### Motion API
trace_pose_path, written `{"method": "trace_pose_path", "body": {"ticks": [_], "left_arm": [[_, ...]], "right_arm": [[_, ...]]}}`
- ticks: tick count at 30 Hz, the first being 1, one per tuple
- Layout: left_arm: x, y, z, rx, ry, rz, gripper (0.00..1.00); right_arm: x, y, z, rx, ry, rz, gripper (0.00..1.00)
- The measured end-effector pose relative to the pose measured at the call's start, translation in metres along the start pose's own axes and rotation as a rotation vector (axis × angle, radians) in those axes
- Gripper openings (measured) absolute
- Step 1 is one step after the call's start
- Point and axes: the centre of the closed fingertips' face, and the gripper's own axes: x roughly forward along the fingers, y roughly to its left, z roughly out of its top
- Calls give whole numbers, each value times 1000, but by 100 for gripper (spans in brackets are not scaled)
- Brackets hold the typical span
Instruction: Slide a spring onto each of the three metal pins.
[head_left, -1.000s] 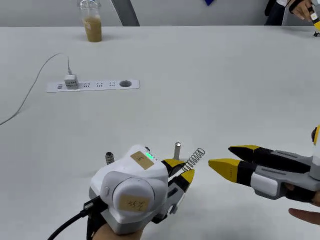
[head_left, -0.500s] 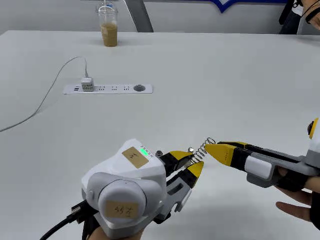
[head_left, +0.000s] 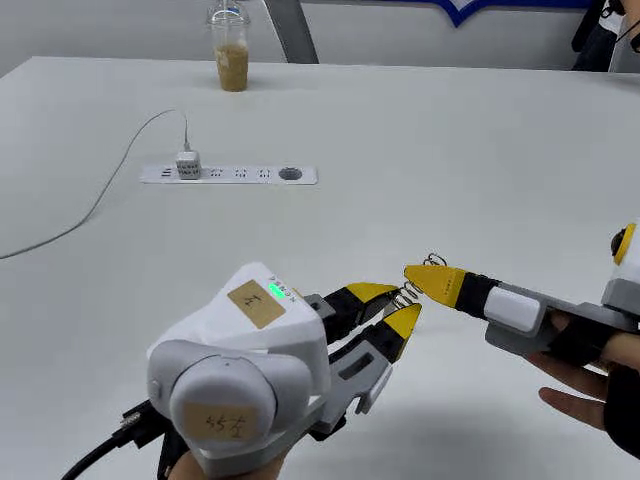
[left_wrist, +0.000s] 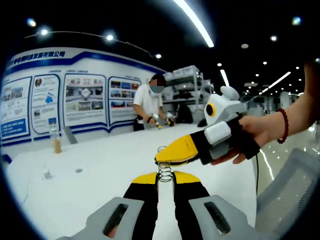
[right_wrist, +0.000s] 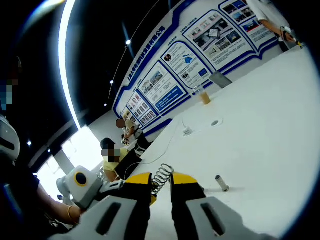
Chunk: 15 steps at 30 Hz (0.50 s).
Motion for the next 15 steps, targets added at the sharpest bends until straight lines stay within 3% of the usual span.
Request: {"method": "trace_pose_path", "body": {"ticks": [8,15], "left_arm": [[-4,2,-5,22,31,11,11],[-5,6,-13,-11,78,23,11]], "right_arm": [[5,7,-3,-87,21,12,14],[9,8,-8,-142,36,8,13]]}}
